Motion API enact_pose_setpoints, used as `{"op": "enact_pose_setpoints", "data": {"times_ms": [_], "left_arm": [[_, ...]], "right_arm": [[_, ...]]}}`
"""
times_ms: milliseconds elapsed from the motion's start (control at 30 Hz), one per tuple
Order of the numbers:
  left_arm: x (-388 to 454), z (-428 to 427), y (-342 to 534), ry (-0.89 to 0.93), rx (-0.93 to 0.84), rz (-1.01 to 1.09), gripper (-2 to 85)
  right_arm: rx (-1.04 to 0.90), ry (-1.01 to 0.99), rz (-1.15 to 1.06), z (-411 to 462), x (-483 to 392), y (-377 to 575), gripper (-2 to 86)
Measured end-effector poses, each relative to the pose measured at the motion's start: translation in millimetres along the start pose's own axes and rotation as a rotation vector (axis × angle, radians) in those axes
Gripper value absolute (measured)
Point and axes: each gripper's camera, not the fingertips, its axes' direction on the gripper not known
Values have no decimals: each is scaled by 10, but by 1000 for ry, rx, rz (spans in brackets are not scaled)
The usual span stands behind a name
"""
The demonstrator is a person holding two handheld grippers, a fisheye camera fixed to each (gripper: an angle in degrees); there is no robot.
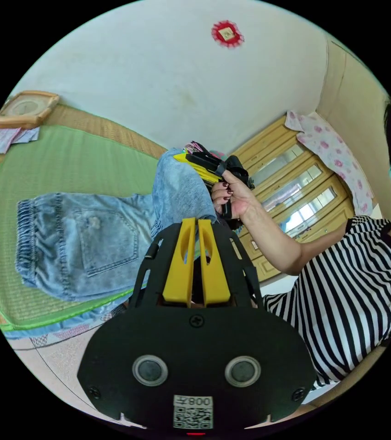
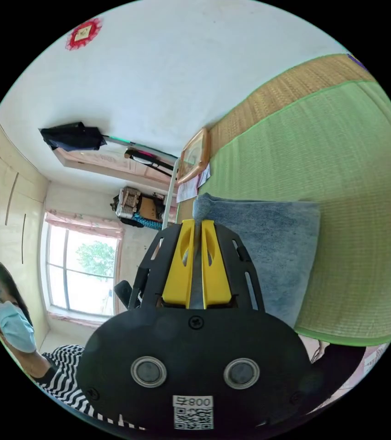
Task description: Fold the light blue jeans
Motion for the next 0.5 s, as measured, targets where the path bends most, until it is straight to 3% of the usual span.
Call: {"op": "enact_pose_setpoints", "data": {"times_ms": [500], "left_arm": [[-768, -2026, 226, -162, 143, -241, 7]], "right_arm": [[-251, 111, -113, 2928, -1378, -517, 19]]}}
